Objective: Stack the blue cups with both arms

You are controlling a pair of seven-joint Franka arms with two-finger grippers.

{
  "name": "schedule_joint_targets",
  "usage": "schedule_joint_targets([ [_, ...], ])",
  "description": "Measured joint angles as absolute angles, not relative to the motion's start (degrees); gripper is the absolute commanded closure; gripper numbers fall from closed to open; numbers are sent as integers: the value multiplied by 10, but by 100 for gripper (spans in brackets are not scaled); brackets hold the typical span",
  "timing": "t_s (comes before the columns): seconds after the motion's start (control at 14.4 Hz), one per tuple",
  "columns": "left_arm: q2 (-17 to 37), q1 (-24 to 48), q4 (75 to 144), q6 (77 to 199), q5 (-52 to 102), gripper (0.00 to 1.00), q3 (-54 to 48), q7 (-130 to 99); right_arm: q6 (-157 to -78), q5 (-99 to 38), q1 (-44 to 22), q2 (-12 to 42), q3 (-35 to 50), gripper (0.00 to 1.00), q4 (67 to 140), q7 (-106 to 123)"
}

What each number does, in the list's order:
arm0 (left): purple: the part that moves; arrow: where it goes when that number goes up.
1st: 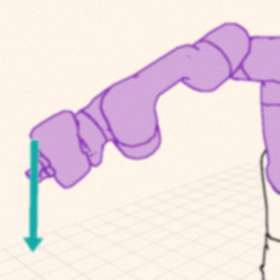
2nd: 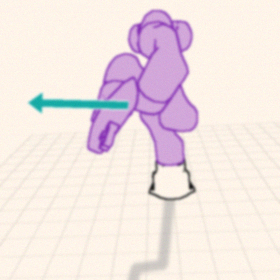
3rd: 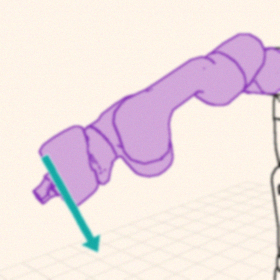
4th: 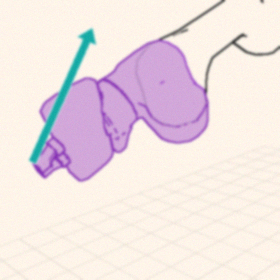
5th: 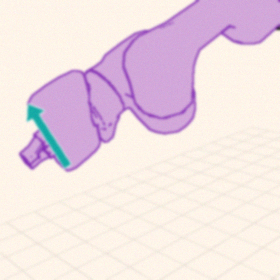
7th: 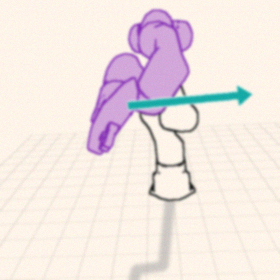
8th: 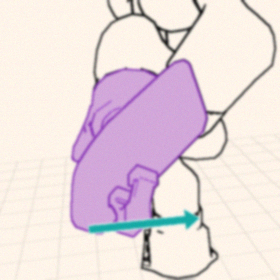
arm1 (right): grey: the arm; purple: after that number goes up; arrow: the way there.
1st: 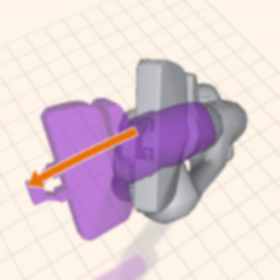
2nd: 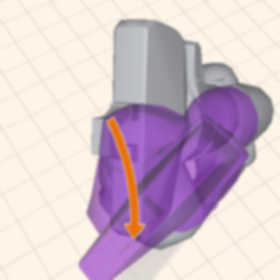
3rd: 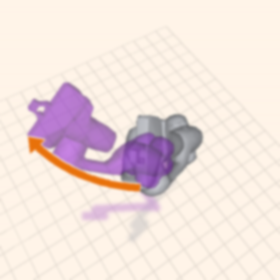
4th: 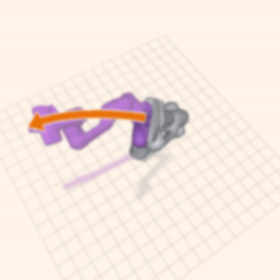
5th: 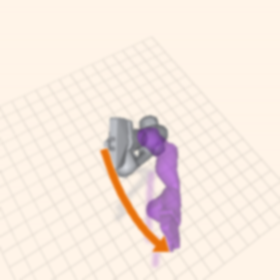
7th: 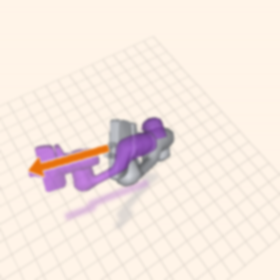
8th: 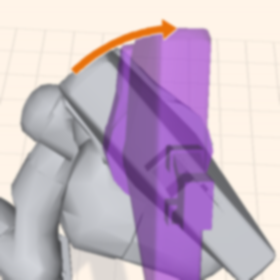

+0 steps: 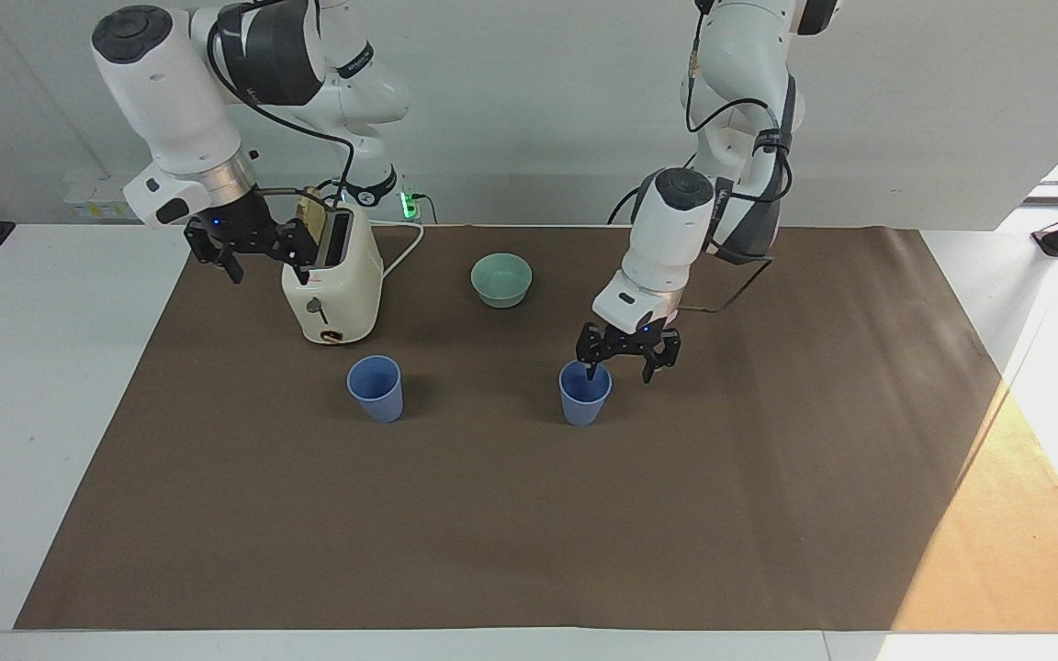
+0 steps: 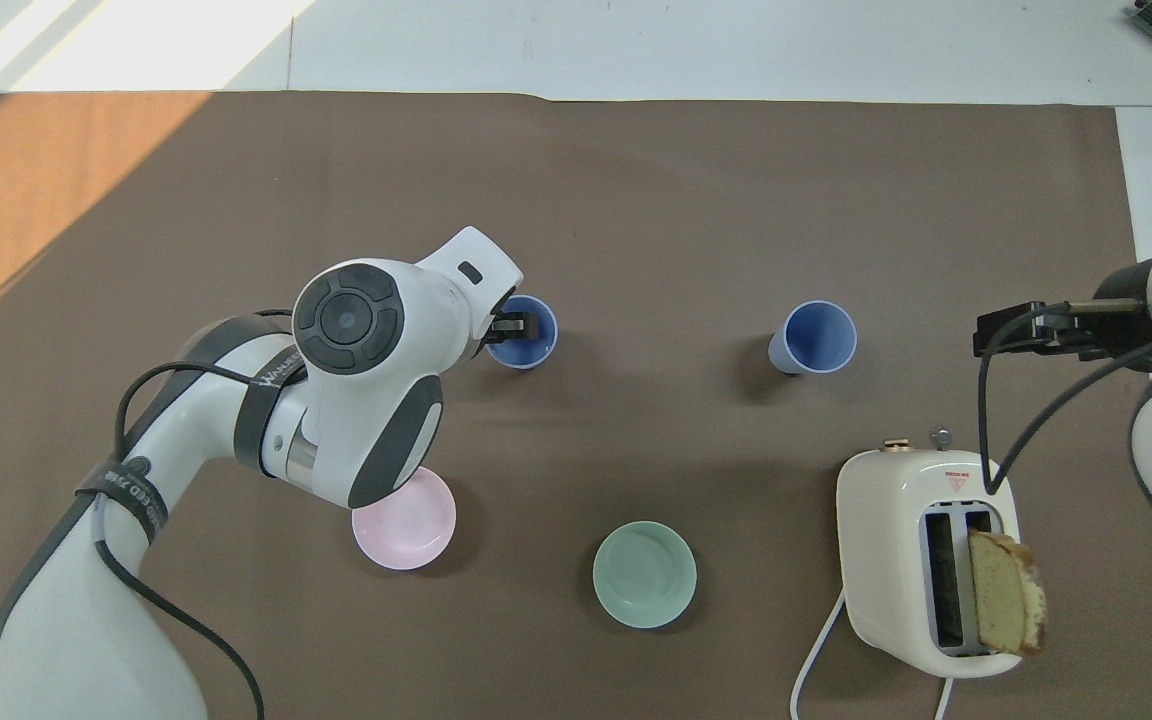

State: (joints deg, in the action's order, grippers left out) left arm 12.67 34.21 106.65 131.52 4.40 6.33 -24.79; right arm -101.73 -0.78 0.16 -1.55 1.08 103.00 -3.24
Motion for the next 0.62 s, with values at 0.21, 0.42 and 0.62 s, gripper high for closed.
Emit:
schedule_joint_targets([
  [0.21, 82, 286, 1066, 1265, 44, 0, 67, -214, -1080, -8, -7, 16, 12, 0, 1065, -33],
  [0.42, 46, 216, 1064, 1213, 44, 0, 70, -128, -1154, -8, -24, 69, 13, 0, 1074, -37],
  [0.62, 36, 166, 1039, 1169, 32, 0, 71, -88, -1192, -8, -34, 109, 14, 0, 1074, -39],
])
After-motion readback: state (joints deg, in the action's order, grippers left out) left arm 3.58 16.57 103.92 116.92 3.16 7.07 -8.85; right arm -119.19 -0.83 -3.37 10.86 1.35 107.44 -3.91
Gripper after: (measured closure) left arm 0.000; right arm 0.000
